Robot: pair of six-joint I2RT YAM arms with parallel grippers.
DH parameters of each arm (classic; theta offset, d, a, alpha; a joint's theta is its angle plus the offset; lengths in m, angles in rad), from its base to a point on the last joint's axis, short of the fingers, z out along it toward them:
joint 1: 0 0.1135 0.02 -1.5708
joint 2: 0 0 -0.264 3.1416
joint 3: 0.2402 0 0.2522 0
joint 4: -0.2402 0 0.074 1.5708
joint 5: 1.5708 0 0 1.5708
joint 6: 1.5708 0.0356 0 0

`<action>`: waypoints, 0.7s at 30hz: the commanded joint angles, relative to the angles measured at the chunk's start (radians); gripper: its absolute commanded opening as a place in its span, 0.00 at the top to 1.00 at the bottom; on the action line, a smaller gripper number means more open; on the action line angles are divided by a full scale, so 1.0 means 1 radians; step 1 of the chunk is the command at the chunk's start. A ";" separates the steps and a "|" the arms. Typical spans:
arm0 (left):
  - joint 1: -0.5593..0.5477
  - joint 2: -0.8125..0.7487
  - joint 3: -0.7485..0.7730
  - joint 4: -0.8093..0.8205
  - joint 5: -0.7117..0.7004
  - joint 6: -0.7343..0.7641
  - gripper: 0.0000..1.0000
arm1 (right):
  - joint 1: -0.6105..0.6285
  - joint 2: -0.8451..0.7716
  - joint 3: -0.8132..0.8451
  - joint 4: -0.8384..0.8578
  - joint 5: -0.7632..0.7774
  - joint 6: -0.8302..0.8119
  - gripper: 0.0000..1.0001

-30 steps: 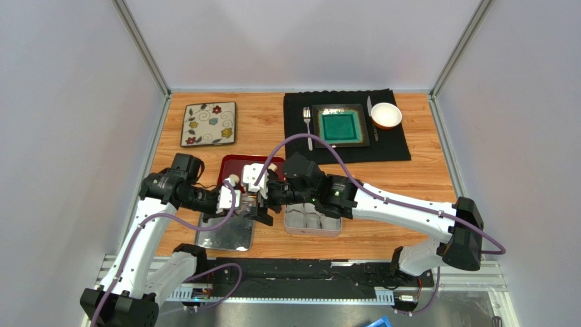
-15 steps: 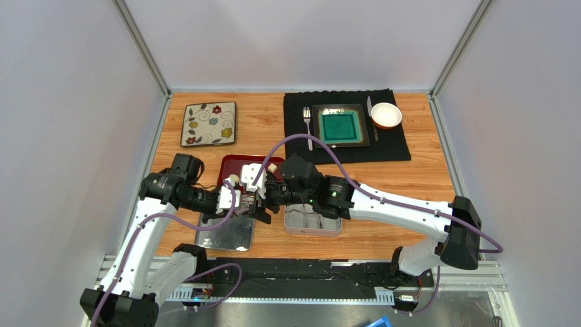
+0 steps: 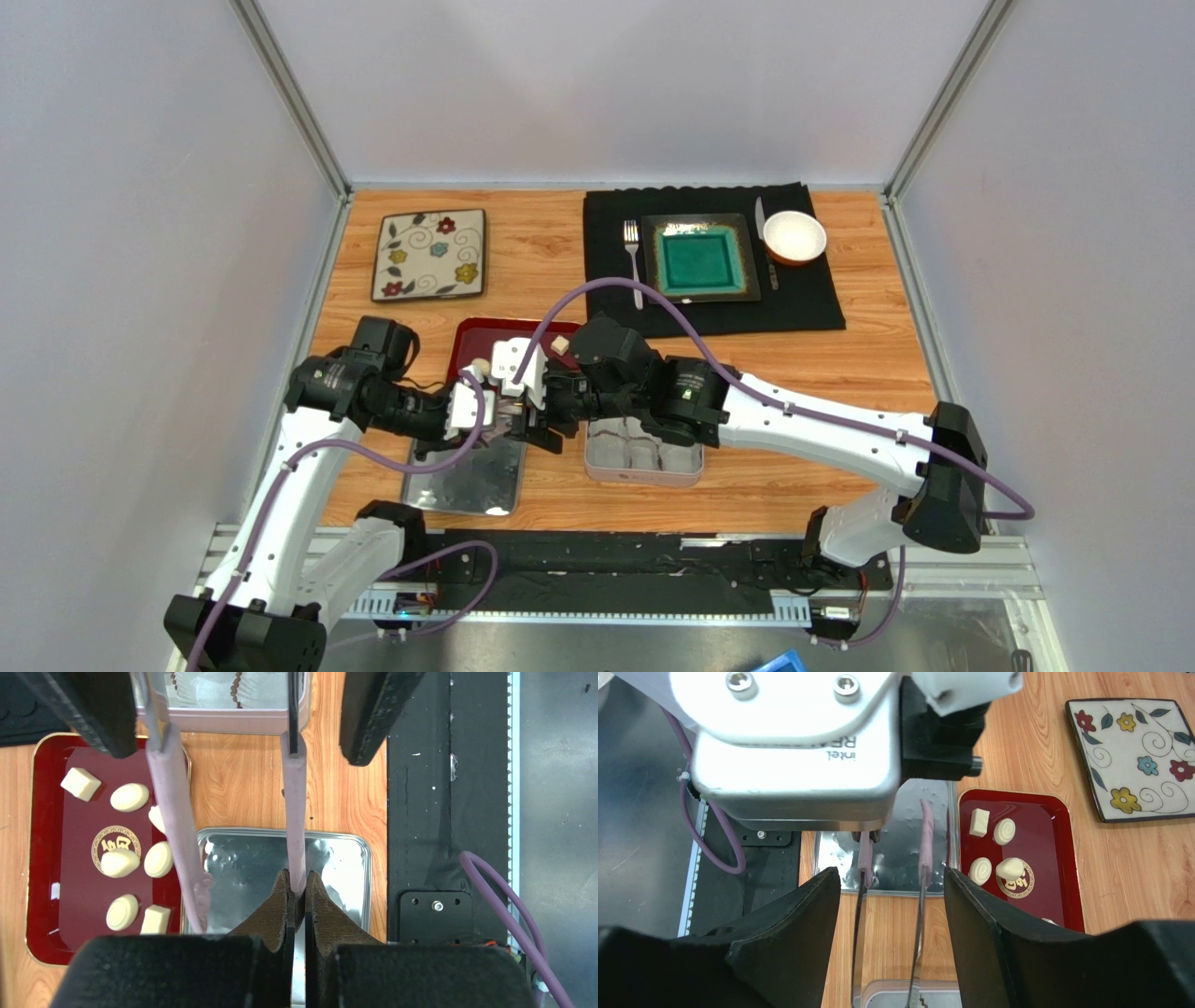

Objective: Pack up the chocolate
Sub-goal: Pick up the clamp from the center of the board.

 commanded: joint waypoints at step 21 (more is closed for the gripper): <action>-0.004 -0.015 0.051 -0.122 0.063 -0.025 1.00 | 0.007 -0.002 0.024 0.057 0.008 0.016 0.46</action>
